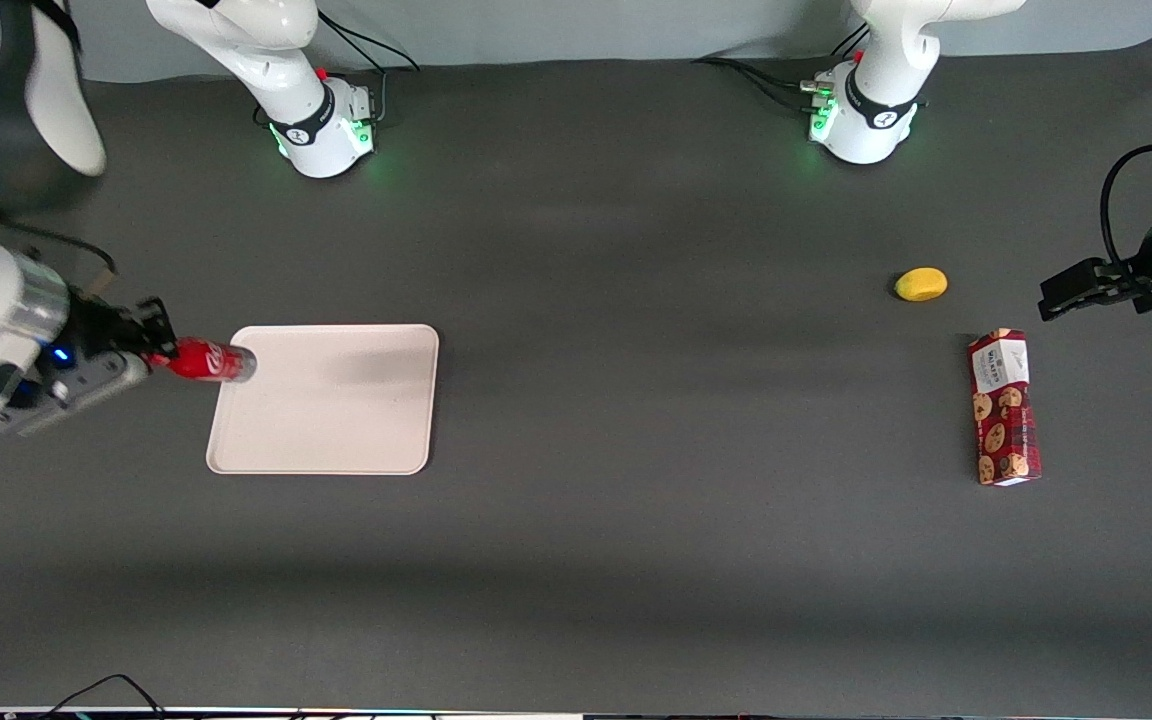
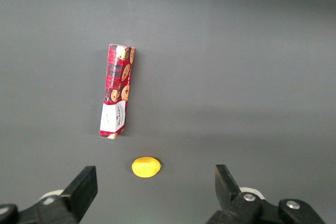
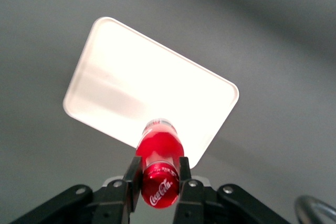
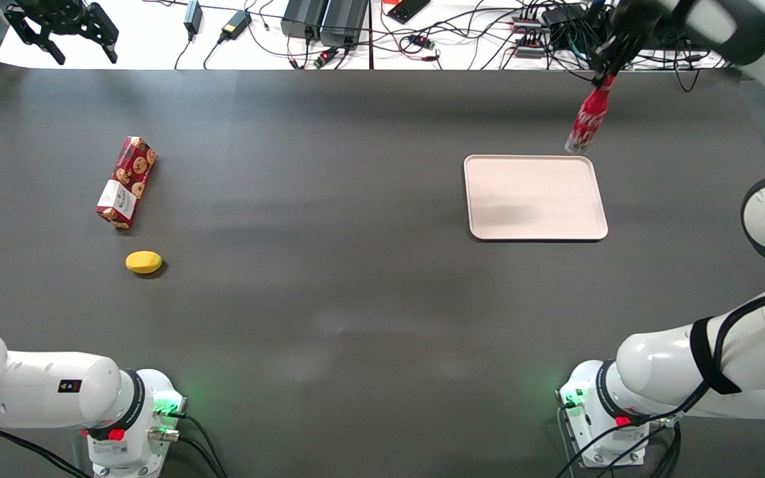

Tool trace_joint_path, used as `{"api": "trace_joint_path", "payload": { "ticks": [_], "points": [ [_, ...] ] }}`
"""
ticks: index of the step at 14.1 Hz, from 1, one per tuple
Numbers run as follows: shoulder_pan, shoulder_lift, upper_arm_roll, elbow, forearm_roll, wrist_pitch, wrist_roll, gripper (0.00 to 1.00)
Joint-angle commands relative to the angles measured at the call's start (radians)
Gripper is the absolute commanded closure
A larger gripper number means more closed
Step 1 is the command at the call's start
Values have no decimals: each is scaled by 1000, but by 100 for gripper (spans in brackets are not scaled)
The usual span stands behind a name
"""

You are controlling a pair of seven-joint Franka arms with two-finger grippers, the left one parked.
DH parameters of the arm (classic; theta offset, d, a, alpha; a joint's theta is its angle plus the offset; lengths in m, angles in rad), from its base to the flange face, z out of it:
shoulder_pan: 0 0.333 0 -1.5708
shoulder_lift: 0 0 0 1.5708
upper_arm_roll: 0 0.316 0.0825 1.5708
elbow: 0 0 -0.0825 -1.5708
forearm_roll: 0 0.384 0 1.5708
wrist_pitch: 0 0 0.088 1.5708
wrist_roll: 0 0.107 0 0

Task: Place coke bottle on tray
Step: 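Lift the bottle and carry it over the white tray, then lower the bottle onto the tray and open the right gripper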

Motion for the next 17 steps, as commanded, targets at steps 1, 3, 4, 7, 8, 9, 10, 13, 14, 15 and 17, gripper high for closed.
{"api": "trace_joint_path", "payload": {
  "ticks": [1,3,4,7,8,9,10,13,14,15,17],
  "points": [
    [-21,-59,-8,-214,-29,163,28,96],
    [-50,-59,-9,-300,-29,253,28,96],
    [-52,-65,-12,-339,-29,290,28,96],
    [-52,-86,-49,-416,-40,370,25,96],
    [-52,-86,-61,-437,-59,399,25,96],
    [-52,-86,-72,-451,-66,424,23,96],
    [-52,-83,-75,-463,-67,451,22,96],
    [-52,-62,-86,-473,-67,501,23,96],
    [-52,-59,-84,-471,-67,505,26,93],
    [-50,-56,-86,-471,-67,508,28,69],
    [-52,-45,-86,-470,-67,524,28,50]
  ]
}}
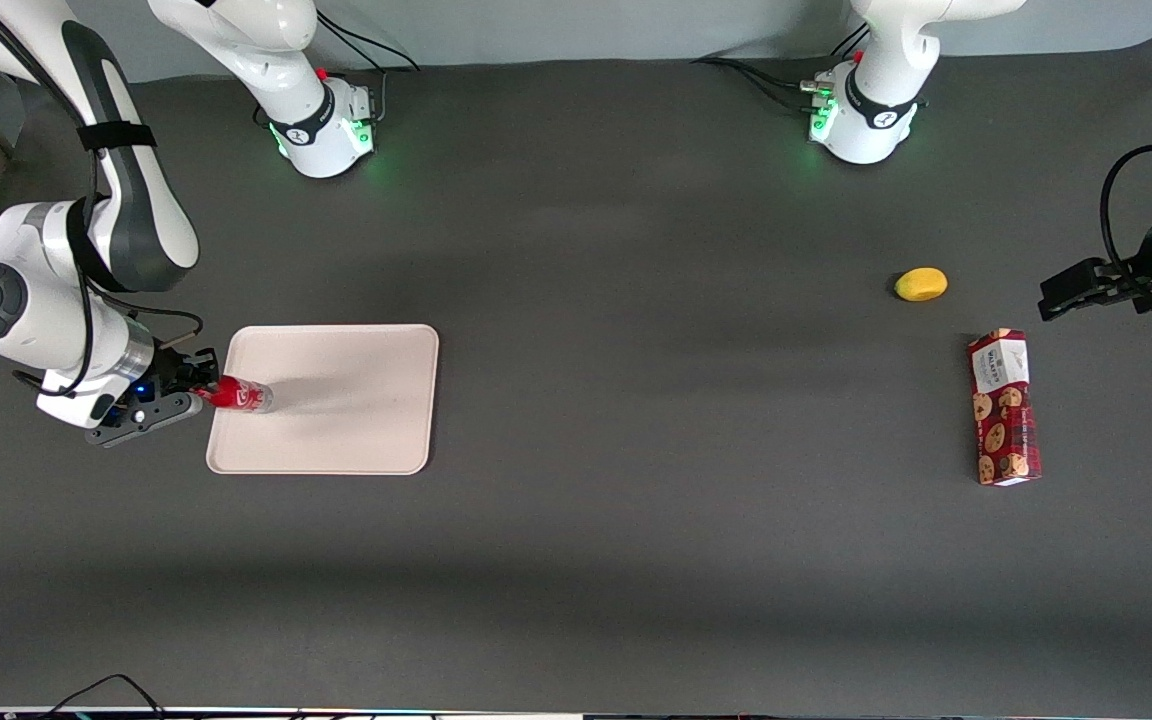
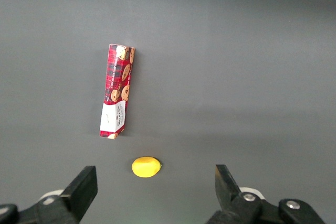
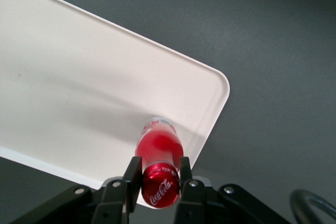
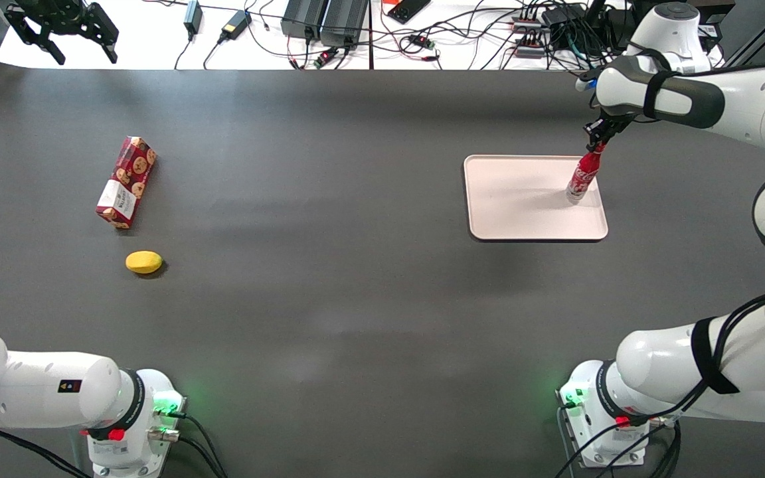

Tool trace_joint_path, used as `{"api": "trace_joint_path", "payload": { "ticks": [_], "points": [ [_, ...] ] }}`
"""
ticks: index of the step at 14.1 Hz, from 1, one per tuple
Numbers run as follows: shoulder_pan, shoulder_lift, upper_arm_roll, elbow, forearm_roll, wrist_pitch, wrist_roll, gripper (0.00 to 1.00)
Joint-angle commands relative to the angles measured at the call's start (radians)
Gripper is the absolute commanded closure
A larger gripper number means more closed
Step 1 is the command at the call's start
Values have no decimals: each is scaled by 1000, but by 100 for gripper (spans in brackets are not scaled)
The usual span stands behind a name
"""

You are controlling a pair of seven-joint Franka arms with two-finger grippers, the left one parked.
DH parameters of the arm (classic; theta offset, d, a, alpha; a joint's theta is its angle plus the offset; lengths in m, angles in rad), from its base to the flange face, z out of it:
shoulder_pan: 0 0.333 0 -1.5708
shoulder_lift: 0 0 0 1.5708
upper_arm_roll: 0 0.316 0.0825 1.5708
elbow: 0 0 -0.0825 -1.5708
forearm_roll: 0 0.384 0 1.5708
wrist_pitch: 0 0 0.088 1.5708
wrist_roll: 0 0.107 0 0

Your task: Place coke bottle on tray

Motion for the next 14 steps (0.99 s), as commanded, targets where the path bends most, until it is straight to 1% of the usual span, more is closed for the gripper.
{"api": "trace_joint_path", "payload": {
  "ticks": [1,2,3,4,5,7,8,10,11,13,14],
  "points": [
    [-2,-3,1,-5,-22,31,21,45],
    [-1,0,1,-5,-22,32,23,33],
    [1,-2,1,-1,-22,31,30,29],
    [8,-11,1,4,-22,22,47,13],
    [10,-23,7,8,-22,8,76,0],
    [12,-32,25,82,-19,-110,114,0],
    [12,-40,50,134,-16,-189,131,0],
    [15,-67,70,249,-5,-346,180,0],
    [15,-77,88,310,15,-409,208,0],
    [15,-85,96,454,73,-559,242,0],
    [15,-85,98,525,97,-625,286,0]
  ]
}}
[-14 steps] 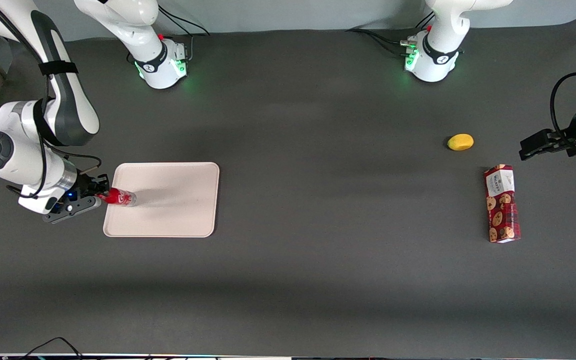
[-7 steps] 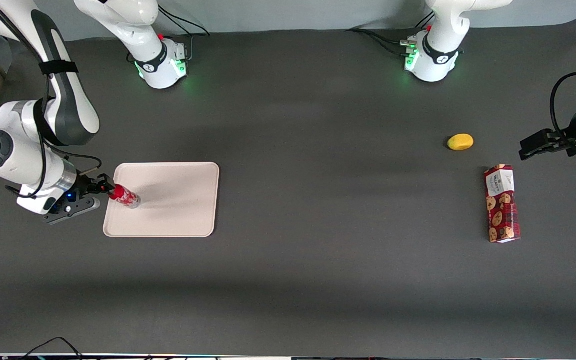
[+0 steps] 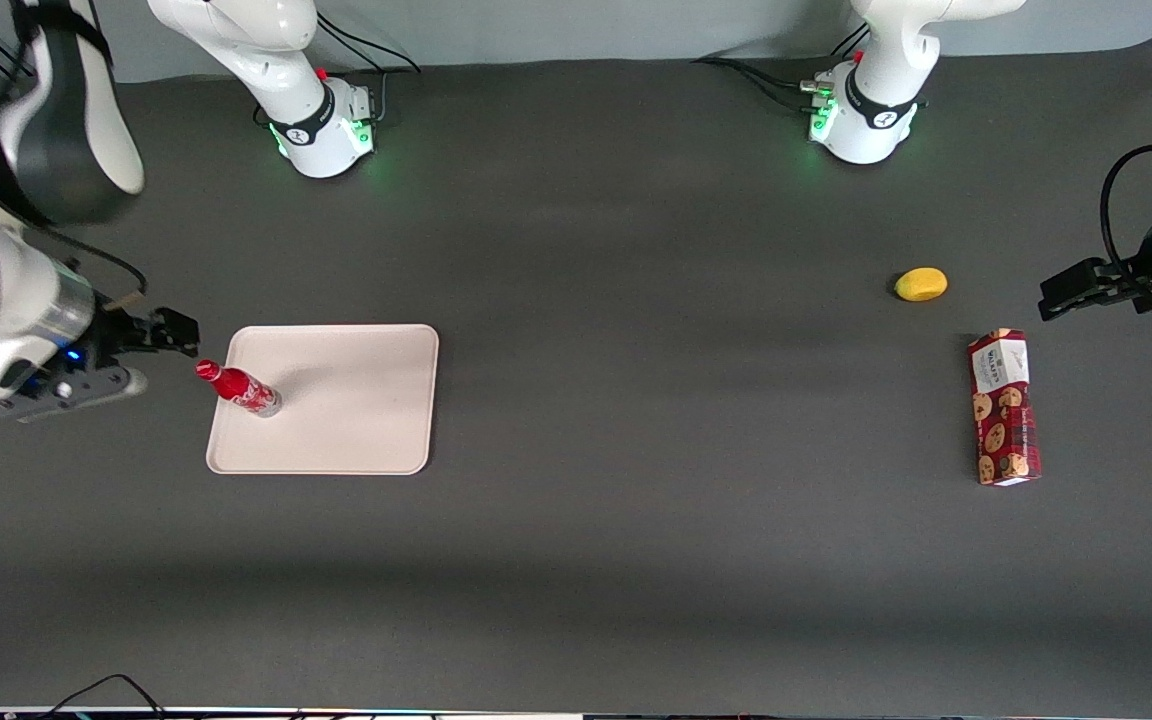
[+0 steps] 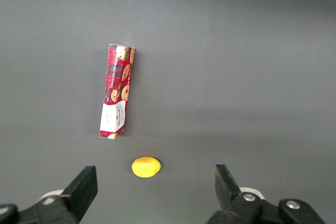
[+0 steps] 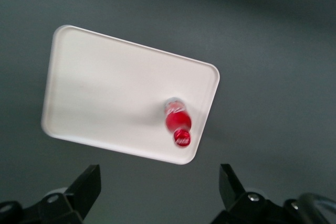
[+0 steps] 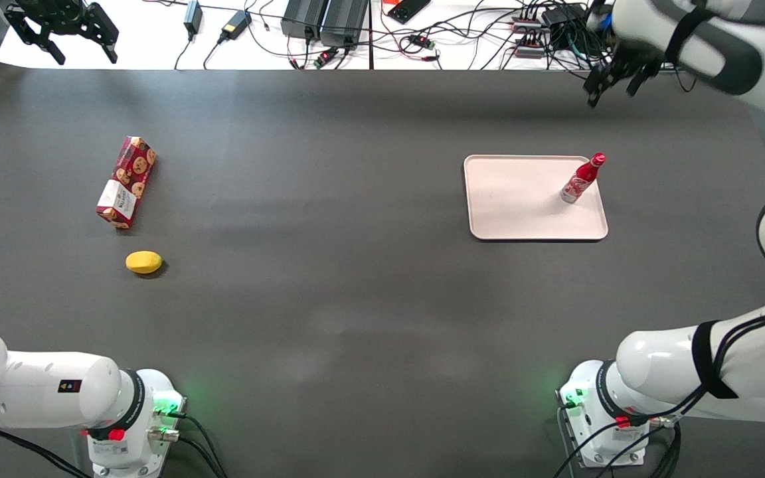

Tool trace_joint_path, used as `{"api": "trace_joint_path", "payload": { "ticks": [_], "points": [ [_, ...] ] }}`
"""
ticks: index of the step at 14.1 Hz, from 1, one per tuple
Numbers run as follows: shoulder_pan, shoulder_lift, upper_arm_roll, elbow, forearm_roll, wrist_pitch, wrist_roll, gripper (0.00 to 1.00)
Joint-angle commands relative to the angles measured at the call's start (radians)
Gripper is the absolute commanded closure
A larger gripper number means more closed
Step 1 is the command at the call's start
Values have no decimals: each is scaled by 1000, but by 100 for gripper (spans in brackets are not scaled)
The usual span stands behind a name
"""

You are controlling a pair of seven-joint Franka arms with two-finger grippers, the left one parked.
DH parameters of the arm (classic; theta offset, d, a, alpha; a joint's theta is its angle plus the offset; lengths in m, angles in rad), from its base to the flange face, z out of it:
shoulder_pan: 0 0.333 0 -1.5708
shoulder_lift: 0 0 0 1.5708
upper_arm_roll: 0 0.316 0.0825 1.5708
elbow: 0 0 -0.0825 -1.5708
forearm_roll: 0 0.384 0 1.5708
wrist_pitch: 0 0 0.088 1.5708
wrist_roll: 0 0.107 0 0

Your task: Place coke bottle on tray

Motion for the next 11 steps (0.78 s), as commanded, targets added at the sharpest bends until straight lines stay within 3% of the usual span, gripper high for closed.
{"api": "trace_joint_path", "payload": {
  "ticks": [1,5,8,9,11],
  "points": [
    [12,14,2,199,73,-181,102,0],
    [21,18,3,302,117,-268,218,0],
    [96,18,-43,316,119,-271,237,0],
    [133,17,-69,318,117,-275,237,0],
    [283,15,-234,327,122,-298,264,0]
  ]
}}
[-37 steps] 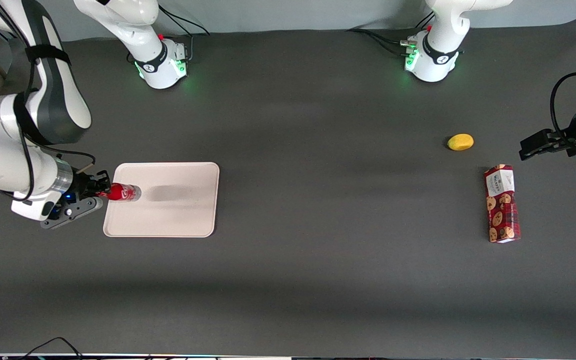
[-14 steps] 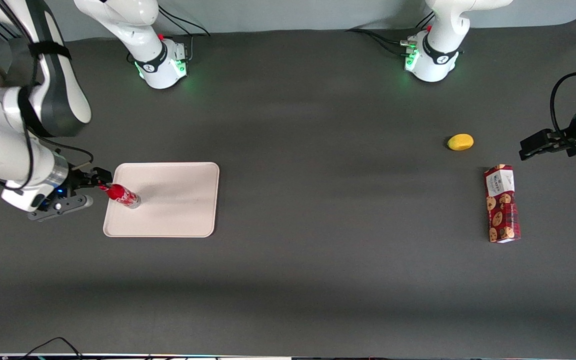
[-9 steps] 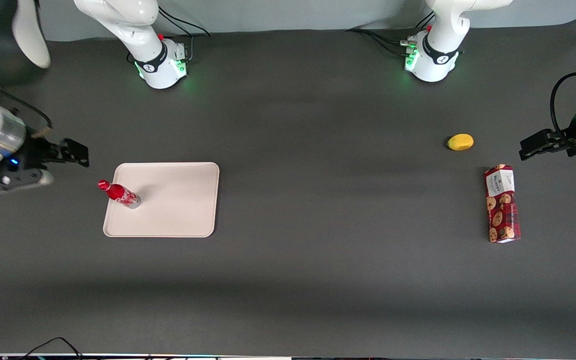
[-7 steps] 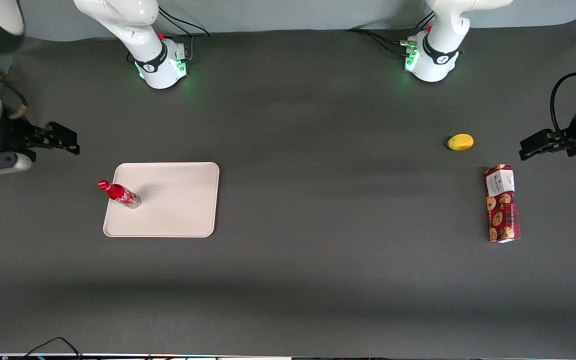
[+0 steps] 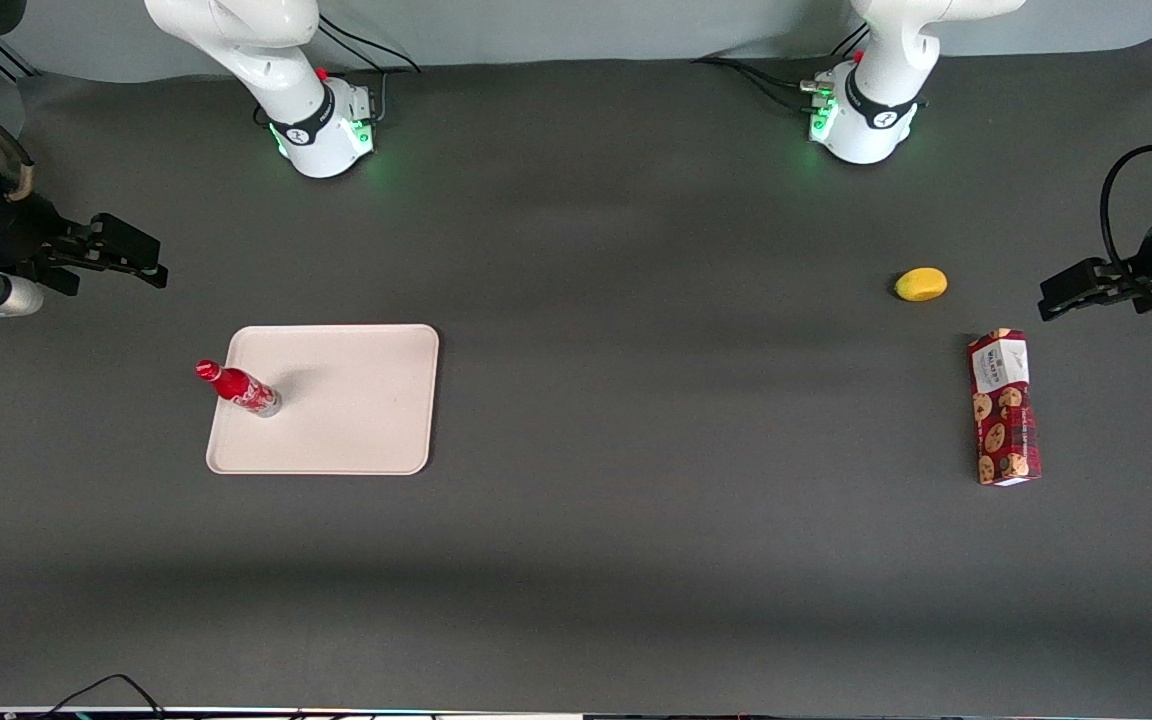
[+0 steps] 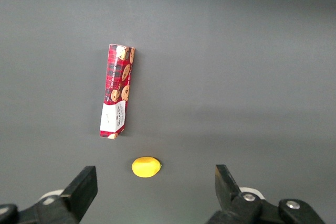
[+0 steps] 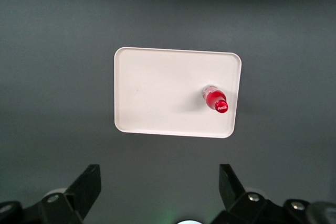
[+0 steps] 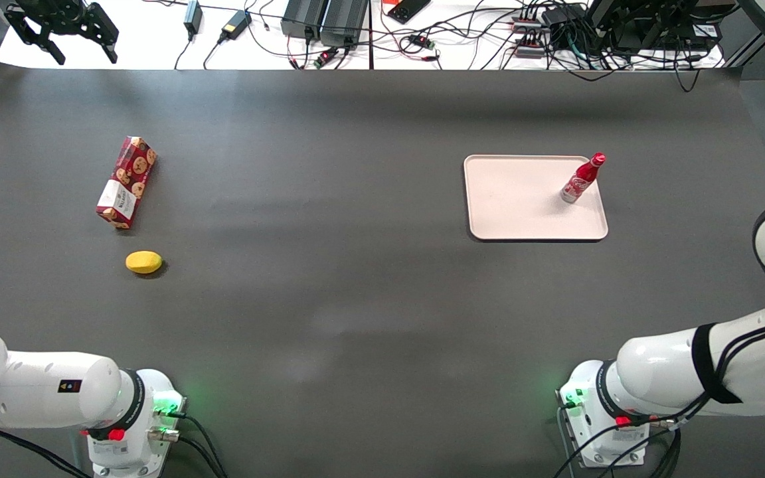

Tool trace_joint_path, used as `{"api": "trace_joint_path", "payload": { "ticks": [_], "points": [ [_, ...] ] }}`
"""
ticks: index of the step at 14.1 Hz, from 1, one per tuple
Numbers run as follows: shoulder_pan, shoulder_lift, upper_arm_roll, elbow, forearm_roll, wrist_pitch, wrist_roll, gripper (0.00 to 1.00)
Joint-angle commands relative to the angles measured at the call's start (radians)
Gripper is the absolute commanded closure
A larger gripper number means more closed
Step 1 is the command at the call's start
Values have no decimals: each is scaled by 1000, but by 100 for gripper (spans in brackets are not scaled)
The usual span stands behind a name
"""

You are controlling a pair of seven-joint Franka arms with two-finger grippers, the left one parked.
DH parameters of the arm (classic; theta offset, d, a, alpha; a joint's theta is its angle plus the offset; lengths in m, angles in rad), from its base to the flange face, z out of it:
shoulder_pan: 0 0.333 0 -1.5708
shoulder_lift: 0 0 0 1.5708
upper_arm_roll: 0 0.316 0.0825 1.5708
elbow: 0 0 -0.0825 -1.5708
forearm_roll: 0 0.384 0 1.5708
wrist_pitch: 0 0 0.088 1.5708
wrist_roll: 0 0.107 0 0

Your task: Place coke bottle on tray

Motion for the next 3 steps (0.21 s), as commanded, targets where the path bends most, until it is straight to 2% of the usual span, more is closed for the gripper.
{"api": "trace_joint_path", "payload": {
  "ticks": [1,3],
  "points": [
    [116,16,-133,68,47,-49,37,0],
    [117,16,-140,70,60,-51,35,0]
  ]
}}
